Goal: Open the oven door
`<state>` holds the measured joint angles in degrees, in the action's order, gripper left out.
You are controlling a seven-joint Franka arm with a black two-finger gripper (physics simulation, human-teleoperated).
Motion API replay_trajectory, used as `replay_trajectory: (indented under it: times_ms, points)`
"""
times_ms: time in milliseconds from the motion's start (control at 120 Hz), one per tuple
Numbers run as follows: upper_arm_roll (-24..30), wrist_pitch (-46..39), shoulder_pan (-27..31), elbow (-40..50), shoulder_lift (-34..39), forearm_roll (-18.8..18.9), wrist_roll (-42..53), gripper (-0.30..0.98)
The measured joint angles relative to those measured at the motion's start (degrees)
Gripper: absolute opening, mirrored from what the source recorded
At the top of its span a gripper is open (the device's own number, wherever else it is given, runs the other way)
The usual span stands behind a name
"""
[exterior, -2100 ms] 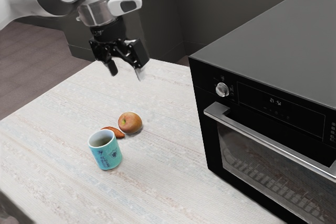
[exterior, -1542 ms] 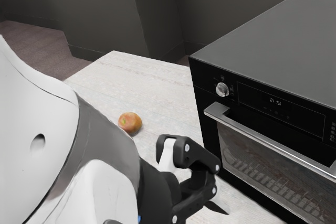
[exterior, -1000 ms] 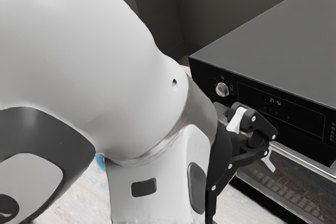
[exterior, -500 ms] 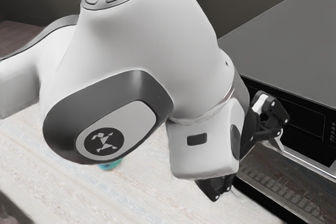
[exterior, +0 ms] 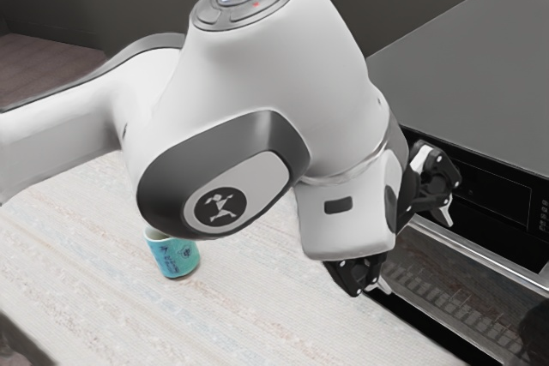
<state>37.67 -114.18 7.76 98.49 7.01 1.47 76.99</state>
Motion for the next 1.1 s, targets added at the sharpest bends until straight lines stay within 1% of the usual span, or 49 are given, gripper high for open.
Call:
replay_trajectory:
  times_ms: [183,517,542,575,600,617,633,650,658,683,700,717,733,758,775,792,808,833,858,900,933,958,992,1033,1100]
  points:
    - [0.01,-1.71,0.13,0.01,-1.51,0.95,0.21,0.69]
    - [0.03,-3.27,0.11,1.77,-2.33,1.23,0.36,0.69]
    - [0.02,-3.42,0.14,2.45,-2.11,1.22,0.36,0.71]
    - [0.02,-3.78,0.34,4.47,-0.92,1.20,0.36,0.71]
    - [0.07,-4.25,0.83,8.24,2.54,1.02,0.34,0.70]
    - [0.13,-4.57,0.70,11.61,6.20,0.65,0.33,0.67]
    - [0.10,-4.83,-0.38,15.97,11.61,-0.11,0.32,0.62]
    - [0.07,-4.73,-3.22,20.88,19.09,-0.99,0.32,0.54]
    - [0.14,-4.32,-5.62,23.12,23.68,-1.41,0.29,0.52]
    - [1.79,-2.09,-14.40,27.50,36.93,-2.49,0.02,0.55]
    - [2.78,0.12,-20.47,27.33,44.53,-2.91,-0.36,0.56]
    - [2.40,2.64,-25.36,23.80,50.17,-2.66,-0.96,0.57]
    - [0.25,5.71,-26.57,16.09,52.20,-0.75,-2.18,0.59]
    - [-5.48,10.62,-22.99,2.53,49.63,2.50,-4.42,0.60]
    - [-9.52,13.57,-19.20,-5.68,45.29,4.11,-6.00,0.61]
    - [-14.28,16.19,-15.32,-13.36,37.09,5.12,-7.59,0.62]
    - [-18.79,18.52,-12.32,-19.15,28.88,5.91,-9.14,0.62]
    - [-24.35,21.28,-9.22,-25.06,17.96,6.47,-11.39,0.63]
    - [-28.27,23.26,-7.12,-28.76,9.21,6.22,-13.54,0.63]
    - [-31.94,25.62,-4.65,-31.75,-0.86,5.00,-16.96,0.64]
    - [-33.65,26.98,-3.22,-32.08,-6.53,3.97,-19.50,0.65]
    - [-34.77,27.69,-2.11,-31.07,-9.47,2.58,-21.30,0.66]
    - [-35.87,28.35,-0.48,-29.16,-12.08,0.61,-23.59,0.66]
    - [-36.64,29.01,1.13,-27.88,-13.71,-1.46,-26.28,0.67]
    - [-37.06,29.96,1.37,-27.14,-14.50,-3.46,-30.99,0.67]
